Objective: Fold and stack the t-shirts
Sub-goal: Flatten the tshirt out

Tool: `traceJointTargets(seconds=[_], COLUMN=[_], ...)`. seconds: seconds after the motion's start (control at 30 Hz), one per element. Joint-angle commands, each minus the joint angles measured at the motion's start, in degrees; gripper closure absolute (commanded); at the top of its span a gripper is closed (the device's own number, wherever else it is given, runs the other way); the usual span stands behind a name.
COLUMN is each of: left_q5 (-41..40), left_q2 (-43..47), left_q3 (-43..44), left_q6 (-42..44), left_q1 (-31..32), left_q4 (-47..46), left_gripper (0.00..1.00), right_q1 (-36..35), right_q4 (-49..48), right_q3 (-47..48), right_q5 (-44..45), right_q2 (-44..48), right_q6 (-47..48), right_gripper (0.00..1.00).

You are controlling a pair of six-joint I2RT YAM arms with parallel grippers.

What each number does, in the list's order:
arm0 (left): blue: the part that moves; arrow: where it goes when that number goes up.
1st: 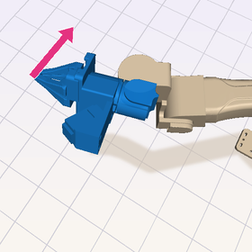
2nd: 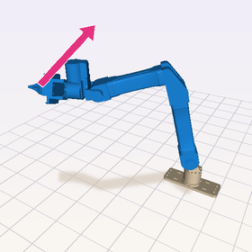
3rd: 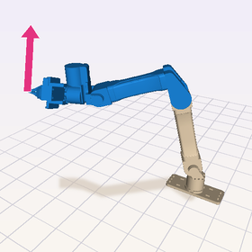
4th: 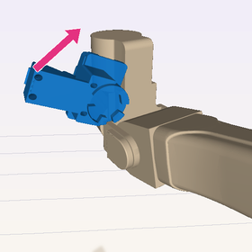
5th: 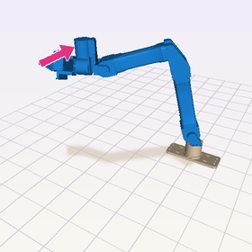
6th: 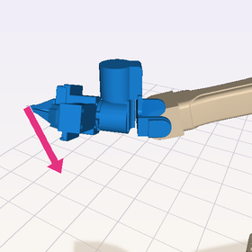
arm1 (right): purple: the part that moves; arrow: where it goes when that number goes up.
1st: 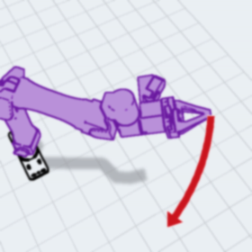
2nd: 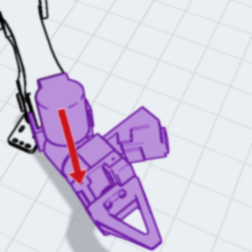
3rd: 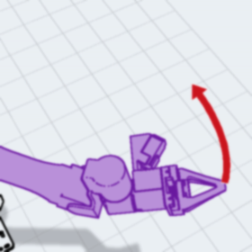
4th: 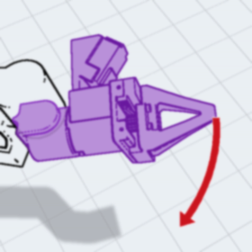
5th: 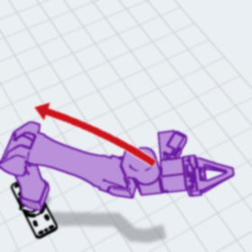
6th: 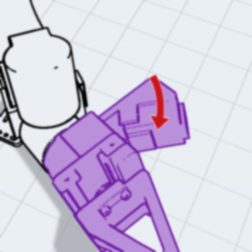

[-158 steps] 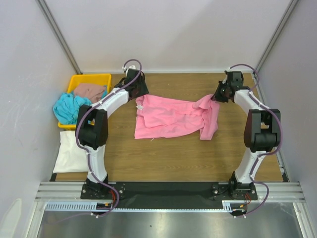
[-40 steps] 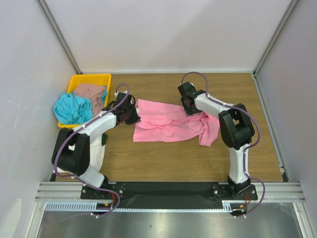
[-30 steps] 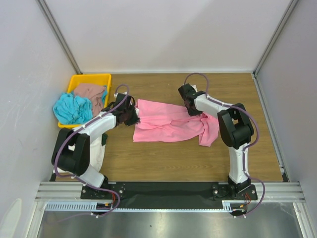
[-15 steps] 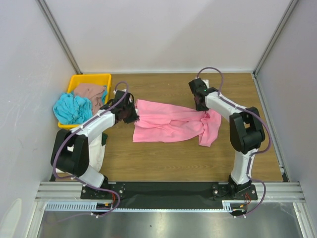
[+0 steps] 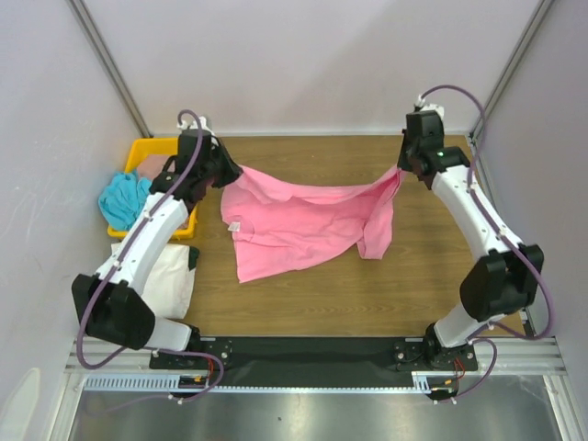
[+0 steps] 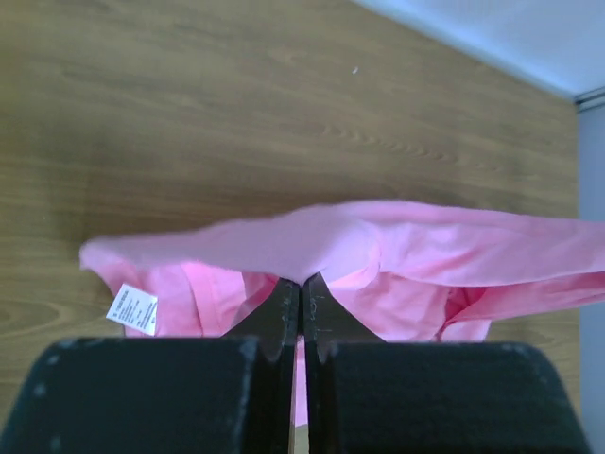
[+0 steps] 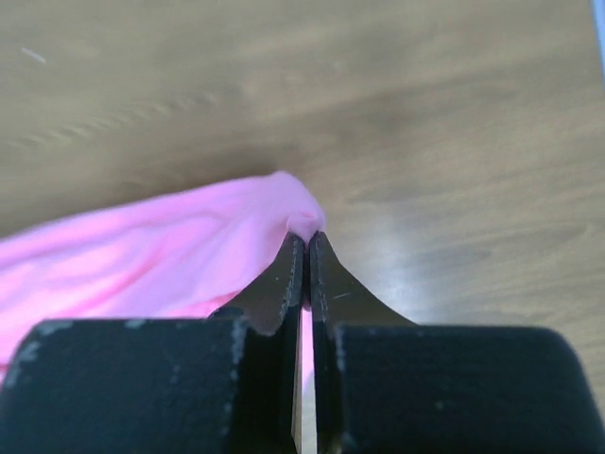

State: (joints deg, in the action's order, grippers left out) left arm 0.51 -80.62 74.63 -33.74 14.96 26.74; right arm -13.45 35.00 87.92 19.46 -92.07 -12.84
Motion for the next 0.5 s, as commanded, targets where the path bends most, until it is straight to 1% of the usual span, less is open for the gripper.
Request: traceJointTargets(seconds=[0.0, 0.2, 0.47], left_q5=[-2.71, -6.57, -7.54], left_q2=[5.46, 11.79, 20.93], left_q3=[6.48, 11.93, 14.92], left_q6=[2.62, 3.59, 2.62], left_q1=[-0.37, -0.37, -0.37], left_q4=[1.99, 4.54, 6.47], left_gripper=[1.0, 1.0, 1.0], right_q1=[0.79, 1.41, 1.24], right_q4=[-3.1, -3.37, -1.17], right_q3=[5.06, 7.09, 8.67], right_q5=[-3.55, -6.01, -10.23], right_q2=[6.81, 15.95, 29.03], right_q6=[2.11, 4.84, 5.72], right_gripper=[1.0, 1.0, 1.0])
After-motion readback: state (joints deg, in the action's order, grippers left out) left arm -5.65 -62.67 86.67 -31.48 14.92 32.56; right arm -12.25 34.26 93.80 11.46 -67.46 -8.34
